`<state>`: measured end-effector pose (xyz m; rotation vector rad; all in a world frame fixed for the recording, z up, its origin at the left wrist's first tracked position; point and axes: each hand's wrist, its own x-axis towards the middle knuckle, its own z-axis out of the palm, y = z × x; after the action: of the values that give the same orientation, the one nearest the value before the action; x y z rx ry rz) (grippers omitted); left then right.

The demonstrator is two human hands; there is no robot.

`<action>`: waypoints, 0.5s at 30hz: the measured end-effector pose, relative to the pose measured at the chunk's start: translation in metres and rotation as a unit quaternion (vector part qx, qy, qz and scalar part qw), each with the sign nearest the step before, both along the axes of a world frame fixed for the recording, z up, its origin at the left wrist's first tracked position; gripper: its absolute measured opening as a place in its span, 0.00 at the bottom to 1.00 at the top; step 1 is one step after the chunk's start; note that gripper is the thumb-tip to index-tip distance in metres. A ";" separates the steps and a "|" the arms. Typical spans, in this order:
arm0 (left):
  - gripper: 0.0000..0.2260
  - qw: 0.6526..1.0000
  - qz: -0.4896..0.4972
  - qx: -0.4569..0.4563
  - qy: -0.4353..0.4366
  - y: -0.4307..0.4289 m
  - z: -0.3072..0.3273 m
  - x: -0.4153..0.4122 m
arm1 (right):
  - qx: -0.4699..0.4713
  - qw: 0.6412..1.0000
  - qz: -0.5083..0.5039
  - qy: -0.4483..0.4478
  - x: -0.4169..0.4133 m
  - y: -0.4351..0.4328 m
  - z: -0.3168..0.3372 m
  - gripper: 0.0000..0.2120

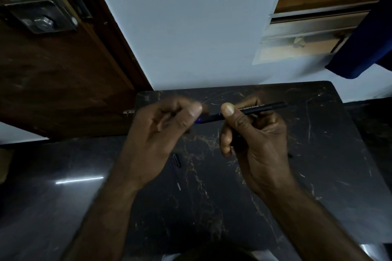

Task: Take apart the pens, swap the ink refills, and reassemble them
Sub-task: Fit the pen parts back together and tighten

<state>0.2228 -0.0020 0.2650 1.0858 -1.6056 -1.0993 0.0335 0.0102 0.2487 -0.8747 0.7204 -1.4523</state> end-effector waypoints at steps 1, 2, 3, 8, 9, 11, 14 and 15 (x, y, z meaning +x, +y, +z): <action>0.11 1.000 -0.014 0.014 -0.015 0.001 0.000 0.002 | -0.002 1.000 0.002 0.000 0.003 0.001 0.000 0.04; 0.11 0.999 -0.026 0.010 -0.027 0.002 -0.001 0.005 | -0.003 1.000 0.002 0.002 0.006 0.003 0.001 0.04; 0.10 0.999 -0.028 -0.008 -0.035 0.002 -0.001 0.007 | -0.004 1.000 0.001 0.004 0.009 0.004 0.001 0.04; 0.06 0.983 -0.016 -0.156 -0.092 0.003 -0.003 0.017 | -0.010 1.000 -0.006 -0.002 0.023 0.009 0.005 0.05; 0.06 0.976 -0.013 -0.187 -0.108 0.002 -0.003 0.018 | -0.006 1.000 -0.010 -0.005 0.026 0.011 0.005 0.05; 0.06 0.958 -0.002 -0.247 -0.147 0.001 -0.006 0.021 | 0.010 1.000 -0.021 -0.007 0.030 0.014 0.003 0.05; 0.05 0.934 -0.005 -0.304 -0.190 -0.004 -0.017 0.024 | 0.052 0.998 -0.046 -0.008 0.036 0.019 -0.005 0.06; 0.06 0.932 -0.015 -0.309 -0.189 -0.006 -0.024 0.025 | 0.069 0.996 -0.057 -0.011 0.038 0.021 -0.009 0.06</action>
<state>0.2478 -0.0083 0.2407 0.8660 -2.0805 -0.3423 0.0712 0.0311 0.2393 -0.7203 0.8563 -1.4917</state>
